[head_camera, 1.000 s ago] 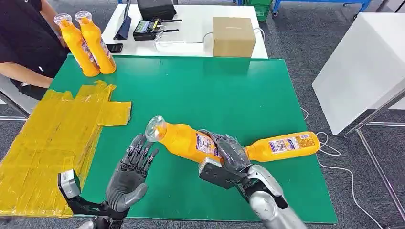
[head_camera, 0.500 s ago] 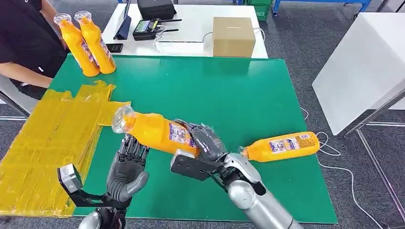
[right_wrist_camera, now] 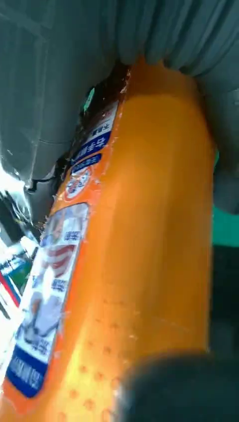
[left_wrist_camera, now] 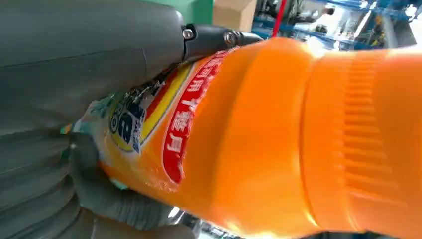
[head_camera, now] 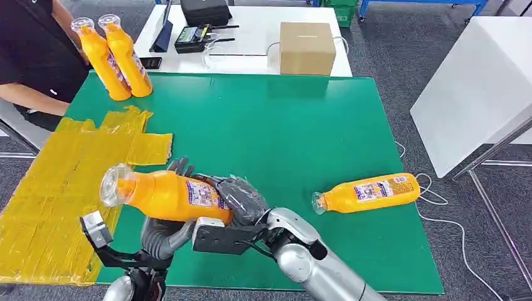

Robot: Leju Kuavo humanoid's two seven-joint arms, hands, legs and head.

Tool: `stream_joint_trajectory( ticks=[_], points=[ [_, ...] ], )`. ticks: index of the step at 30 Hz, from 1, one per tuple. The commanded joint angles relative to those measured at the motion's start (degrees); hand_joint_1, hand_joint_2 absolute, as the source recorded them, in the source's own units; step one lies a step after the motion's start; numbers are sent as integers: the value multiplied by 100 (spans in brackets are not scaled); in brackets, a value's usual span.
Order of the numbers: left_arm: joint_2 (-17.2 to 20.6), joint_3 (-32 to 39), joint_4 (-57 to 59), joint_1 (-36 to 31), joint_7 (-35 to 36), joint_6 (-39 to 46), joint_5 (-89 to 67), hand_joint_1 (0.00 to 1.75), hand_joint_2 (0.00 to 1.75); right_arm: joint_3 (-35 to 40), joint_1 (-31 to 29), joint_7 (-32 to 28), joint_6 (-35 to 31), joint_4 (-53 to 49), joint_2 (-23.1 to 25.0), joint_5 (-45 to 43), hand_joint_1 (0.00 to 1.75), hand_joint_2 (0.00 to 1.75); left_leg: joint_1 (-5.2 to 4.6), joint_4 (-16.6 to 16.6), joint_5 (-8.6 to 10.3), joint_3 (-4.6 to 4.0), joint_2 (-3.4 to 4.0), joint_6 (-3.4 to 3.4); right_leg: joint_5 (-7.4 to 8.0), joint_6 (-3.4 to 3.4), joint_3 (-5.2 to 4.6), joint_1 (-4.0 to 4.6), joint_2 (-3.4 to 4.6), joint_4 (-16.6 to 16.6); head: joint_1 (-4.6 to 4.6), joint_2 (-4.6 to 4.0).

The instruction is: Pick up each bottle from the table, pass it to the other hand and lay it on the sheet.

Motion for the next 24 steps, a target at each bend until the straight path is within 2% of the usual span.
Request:
stream_joint_trajectory(
  ticks=[1,14,15,16,24],
  points=[
    [-26,-70,375,-283,42,149,3,0,175,1020,-391,-165,119,814,143,-232,175,175,7,-5,-4,20,-11,-4,0,-20,18,6,9,-6,0,0],
    [-8,34,347,-294,-20,133,65,0,175,1167,-191,-358,162,877,168,-241,175,175,6,-5,1,11,-19,-3,0,-16,12,5,-2,-6,0,0],
    [-18,38,341,-297,-25,134,71,17,175,1185,-172,-364,159,878,180,-224,175,175,11,-6,-3,23,-30,-6,-4,-27,25,10,-2,-7,-2,0],
    [-44,57,333,-290,-51,138,100,175,175,1177,-153,-366,149,871,184,-212,175,175,14,-5,-5,28,-33,-7,-5,-32,29,13,-2,-7,0,0],
    [-57,69,339,-276,-96,130,198,175,175,1072,-88,-381,138,847,143,-137,175,175,15,-3,-6,28,-42,-5,-8,-31,30,15,-9,-8,0,0]
  ],
)
